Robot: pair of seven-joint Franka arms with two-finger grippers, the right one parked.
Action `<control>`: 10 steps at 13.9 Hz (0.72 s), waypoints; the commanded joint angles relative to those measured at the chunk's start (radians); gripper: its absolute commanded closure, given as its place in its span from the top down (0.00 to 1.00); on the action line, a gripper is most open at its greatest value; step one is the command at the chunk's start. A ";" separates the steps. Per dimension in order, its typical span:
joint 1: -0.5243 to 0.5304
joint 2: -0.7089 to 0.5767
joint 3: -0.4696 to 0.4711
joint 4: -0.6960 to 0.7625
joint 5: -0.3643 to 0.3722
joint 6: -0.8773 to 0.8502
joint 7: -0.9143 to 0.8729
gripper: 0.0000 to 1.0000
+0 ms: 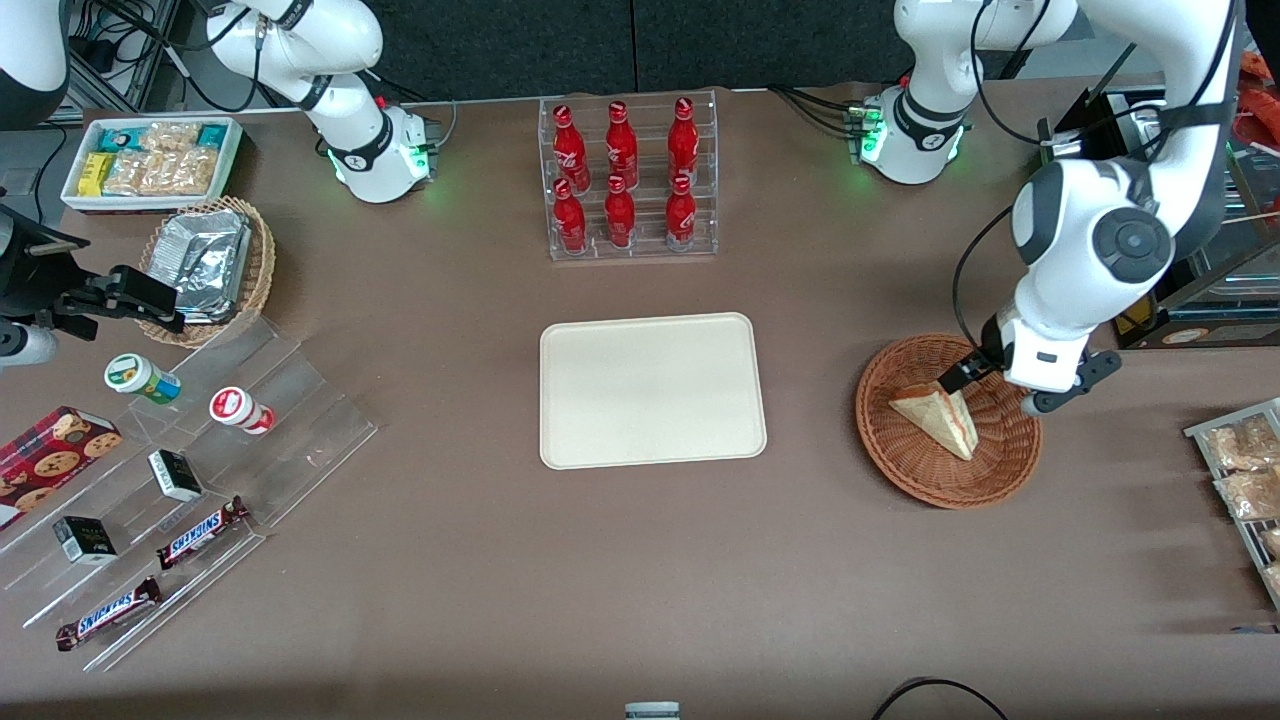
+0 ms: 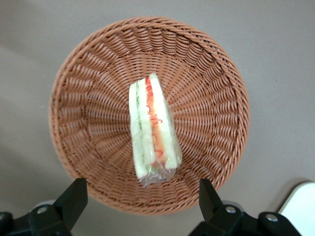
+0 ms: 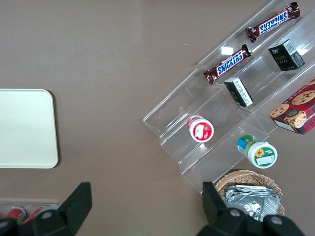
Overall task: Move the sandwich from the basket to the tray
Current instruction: 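Move the open left gripper down over the wrapped sandwich in the basket, then lower the left gripper around the sandwich and close on it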
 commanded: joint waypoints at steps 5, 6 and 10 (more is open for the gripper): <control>-0.025 0.064 0.006 -0.095 0.018 0.227 -0.136 1.00; -0.025 0.068 0.008 -0.101 0.018 0.234 -0.136 1.00; -0.023 0.115 0.011 -0.106 0.029 0.266 -0.139 1.00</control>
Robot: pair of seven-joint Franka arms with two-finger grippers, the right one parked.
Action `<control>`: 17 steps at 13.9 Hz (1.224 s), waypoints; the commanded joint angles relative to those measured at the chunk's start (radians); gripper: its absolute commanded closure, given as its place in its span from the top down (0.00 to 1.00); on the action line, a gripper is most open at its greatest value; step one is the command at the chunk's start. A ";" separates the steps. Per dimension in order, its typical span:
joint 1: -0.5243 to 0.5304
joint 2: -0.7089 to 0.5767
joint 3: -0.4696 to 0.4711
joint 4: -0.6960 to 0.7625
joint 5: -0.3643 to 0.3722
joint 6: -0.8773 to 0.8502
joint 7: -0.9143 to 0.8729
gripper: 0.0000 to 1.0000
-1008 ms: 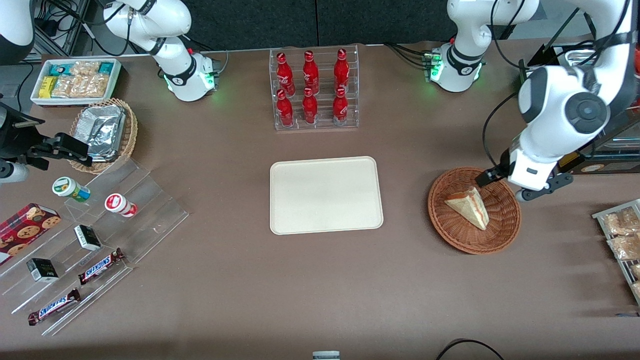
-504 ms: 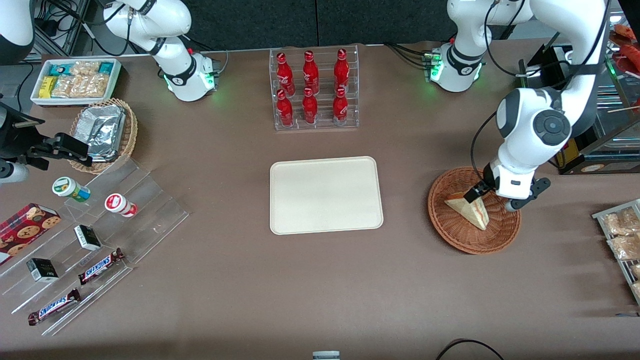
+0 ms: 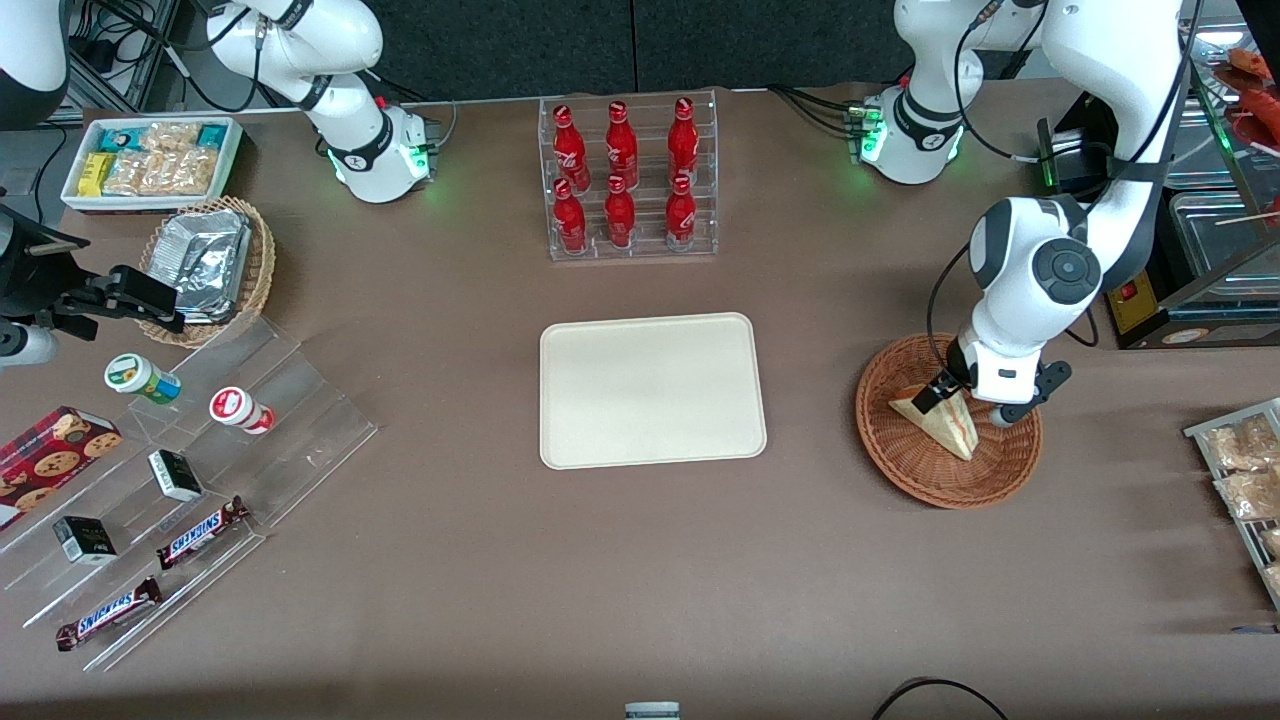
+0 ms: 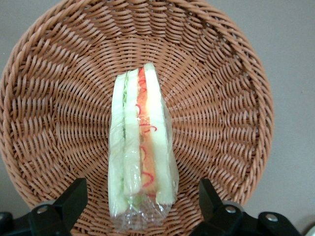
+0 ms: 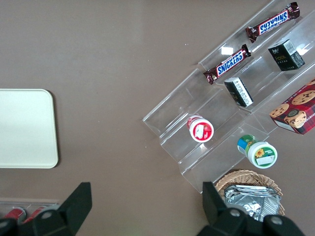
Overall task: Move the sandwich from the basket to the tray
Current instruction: 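Lower the left gripper around the sandwich and close on it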
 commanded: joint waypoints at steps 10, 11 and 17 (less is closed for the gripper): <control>-0.011 0.009 0.010 0.018 0.028 0.039 -0.087 0.00; -0.012 -0.008 0.010 0.029 0.030 0.018 -0.083 0.00; -0.014 -0.023 -0.071 0.368 0.031 -0.531 -0.083 0.00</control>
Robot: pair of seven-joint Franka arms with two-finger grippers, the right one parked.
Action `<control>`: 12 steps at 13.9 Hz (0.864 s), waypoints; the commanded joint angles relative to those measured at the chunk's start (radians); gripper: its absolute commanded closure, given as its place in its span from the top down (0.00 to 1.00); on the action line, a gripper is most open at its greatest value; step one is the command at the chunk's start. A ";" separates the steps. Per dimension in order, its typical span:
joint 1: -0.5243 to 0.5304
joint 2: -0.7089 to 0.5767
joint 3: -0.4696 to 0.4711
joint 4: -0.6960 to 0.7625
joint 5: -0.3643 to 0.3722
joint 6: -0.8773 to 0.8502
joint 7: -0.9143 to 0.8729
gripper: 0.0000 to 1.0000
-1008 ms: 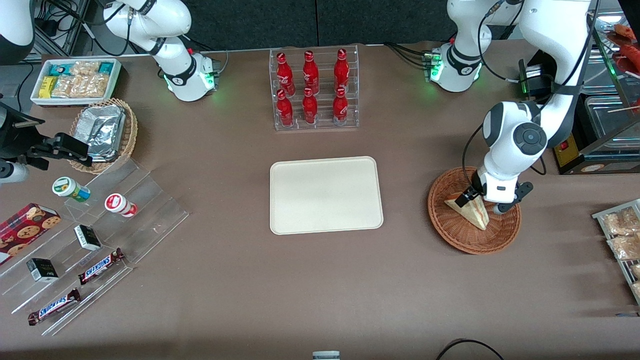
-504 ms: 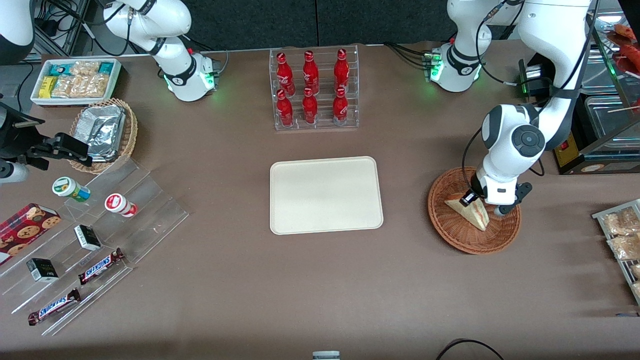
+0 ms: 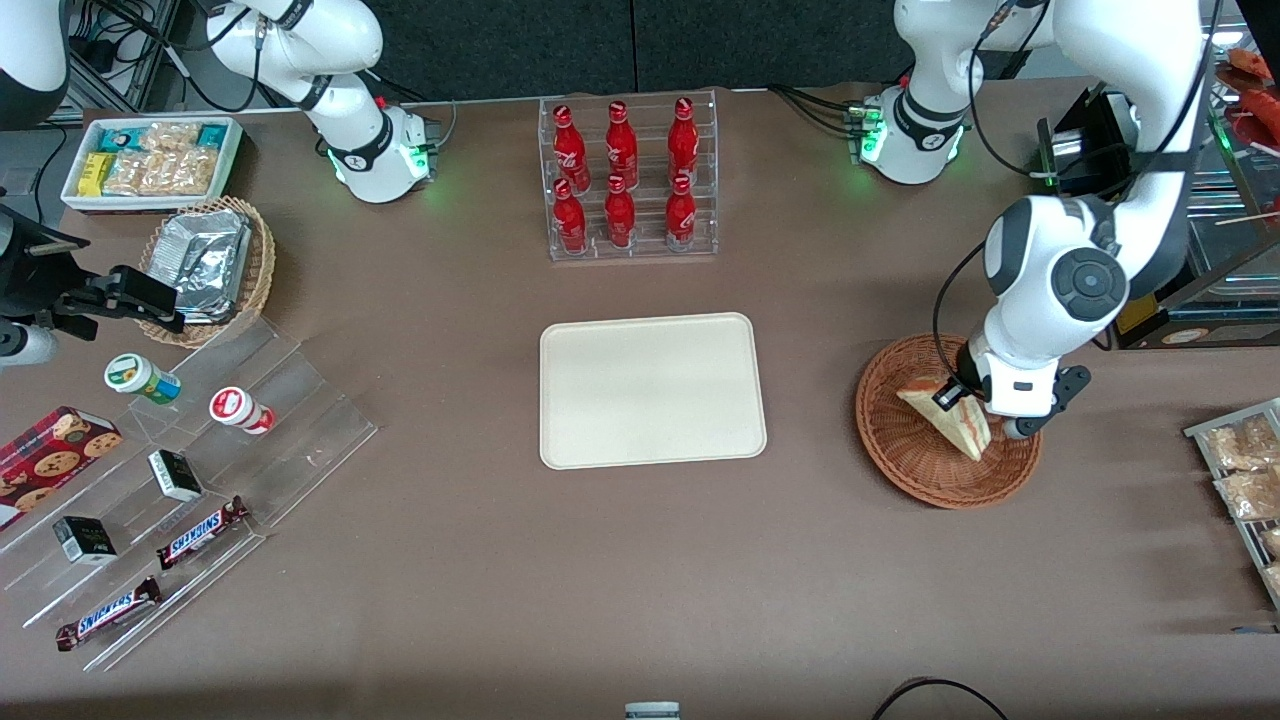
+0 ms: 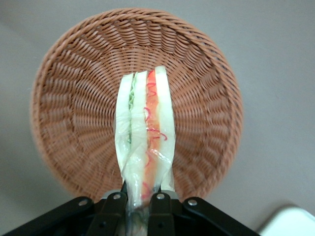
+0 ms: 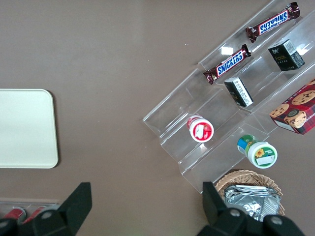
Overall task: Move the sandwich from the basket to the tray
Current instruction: 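Lift the sandwich out of the basket and carry it toward the tray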
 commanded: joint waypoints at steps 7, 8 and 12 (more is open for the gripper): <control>-0.011 0.017 -0.258 0.329 0.015 -0.344 -0.168 0.00; -0.013 0.046 -0.294 0.370 0.016 -0.346 -0.220 0.00; -0.039 0.175 -0.462 0.470 0.155 -0.346 -0.496 0.00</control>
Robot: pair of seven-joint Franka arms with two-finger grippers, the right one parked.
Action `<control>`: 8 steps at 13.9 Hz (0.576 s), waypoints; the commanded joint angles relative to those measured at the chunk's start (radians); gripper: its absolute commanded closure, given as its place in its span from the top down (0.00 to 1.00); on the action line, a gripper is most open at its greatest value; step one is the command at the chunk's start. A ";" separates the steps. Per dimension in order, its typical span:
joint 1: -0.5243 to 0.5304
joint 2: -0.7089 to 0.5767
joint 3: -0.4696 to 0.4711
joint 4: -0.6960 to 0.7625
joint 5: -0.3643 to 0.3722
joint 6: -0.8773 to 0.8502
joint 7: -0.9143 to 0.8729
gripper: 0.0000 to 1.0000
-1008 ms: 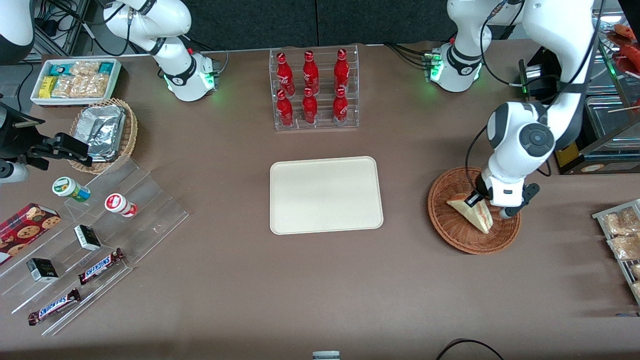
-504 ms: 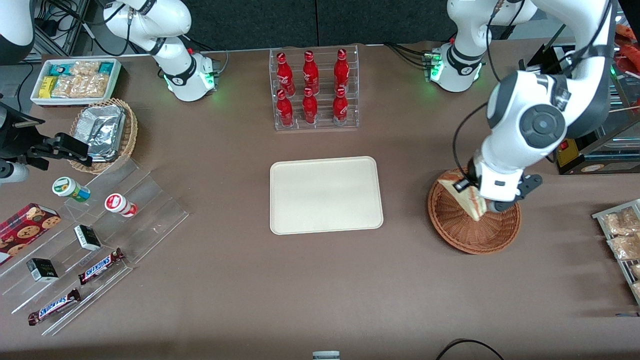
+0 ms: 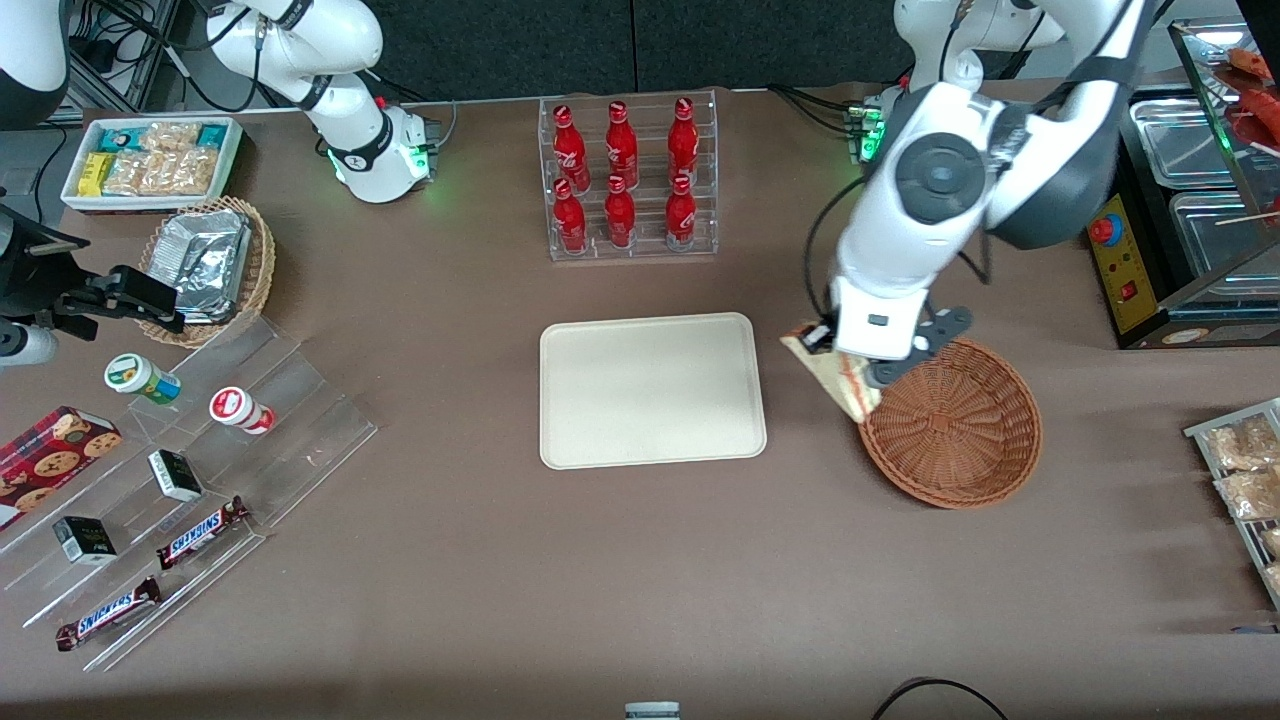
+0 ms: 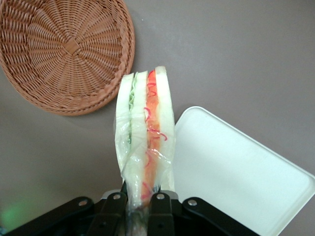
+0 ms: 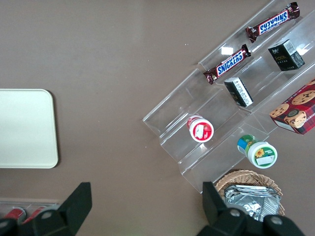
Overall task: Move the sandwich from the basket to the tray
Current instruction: 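Lift the sandwich out of the basket and carry it toward the tray, then lower the held sandwich onto the middle of the cream tray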
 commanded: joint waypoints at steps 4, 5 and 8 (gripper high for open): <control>-0.195 0.289 -0.074 0.268 0.200 -0.031 -0.343 0.00; -0.233 0.328 -0.074 0.309 0.228 -0.031 -0.381 0.00; -0.333 0.447 -0.071 0.421 0.312 -0.027 -0.488 0.00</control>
